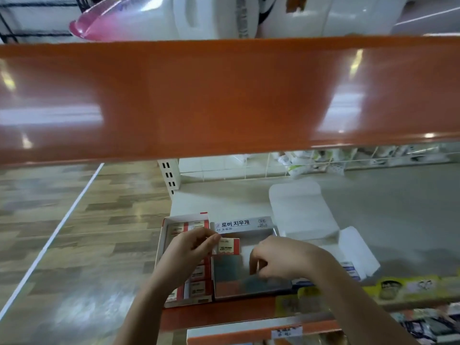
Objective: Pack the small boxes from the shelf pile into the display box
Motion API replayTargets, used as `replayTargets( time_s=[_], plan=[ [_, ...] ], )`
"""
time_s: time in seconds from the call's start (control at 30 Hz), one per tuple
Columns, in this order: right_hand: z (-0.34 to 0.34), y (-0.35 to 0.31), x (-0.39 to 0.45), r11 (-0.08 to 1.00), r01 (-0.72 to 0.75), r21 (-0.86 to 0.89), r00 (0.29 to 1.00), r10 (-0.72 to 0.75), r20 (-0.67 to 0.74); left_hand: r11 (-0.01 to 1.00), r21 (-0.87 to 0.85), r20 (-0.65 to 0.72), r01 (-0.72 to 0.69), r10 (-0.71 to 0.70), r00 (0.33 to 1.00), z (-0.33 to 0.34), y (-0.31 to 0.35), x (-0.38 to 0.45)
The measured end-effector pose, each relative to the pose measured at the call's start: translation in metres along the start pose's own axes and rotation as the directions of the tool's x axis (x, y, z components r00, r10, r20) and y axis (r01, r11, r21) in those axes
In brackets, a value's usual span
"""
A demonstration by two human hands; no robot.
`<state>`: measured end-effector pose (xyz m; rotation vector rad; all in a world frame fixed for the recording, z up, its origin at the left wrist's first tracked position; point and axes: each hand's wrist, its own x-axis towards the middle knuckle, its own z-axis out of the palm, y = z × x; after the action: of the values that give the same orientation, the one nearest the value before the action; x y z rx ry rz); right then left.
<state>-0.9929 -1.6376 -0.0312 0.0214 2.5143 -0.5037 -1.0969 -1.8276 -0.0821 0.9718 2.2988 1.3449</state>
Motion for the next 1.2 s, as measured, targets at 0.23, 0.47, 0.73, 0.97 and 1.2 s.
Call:
replayTargets(
  time_s=[0.23, 0.47, 0.73, 0.97, 1.2],
  plan=[
    [0.002, -0.001, 0.001, 1.0, 0.009, -0.016, 0.999, -0.008, 0.047, 0.999, 0.01, -0.018, 0.04, -0.04, 0.999, 0.0, 0.0, 0.003],
    [0.011, -0.006, 0.004, 0.987, 0.005, -0.159, 0.999, -0.012, -0.048, 0.999, -0.02, -0.071, 0.042, -0.044, 0.997, -0.002, 0.011, 0.005],
    [0.019, -0.004, 0.005, 0.986, 0.056, -0.156, 0.987, -0.079, -0.142, 0.999, -0.017, -0.161, 0.036, -0.039, 0.986, -0.009, 0.005, -0.01],
    [0.021, -0.002, 0.011, 0.974, 0.127, -0.185, 0.977, -0.156, -0.147, 0.993, 0.062, -0.219, 0.096, -0.08, 0.972, -0.021, 0.002, -0.025],
    [0.016, -0.02, 0.026, 0.984, 0.174, -0.032, 0.922, -0.174, -0.347, 0.952, 0.238, -0.233, 0.192, -0.136, 0.963, -0.047, -0.008, -0.024]
  ],
)
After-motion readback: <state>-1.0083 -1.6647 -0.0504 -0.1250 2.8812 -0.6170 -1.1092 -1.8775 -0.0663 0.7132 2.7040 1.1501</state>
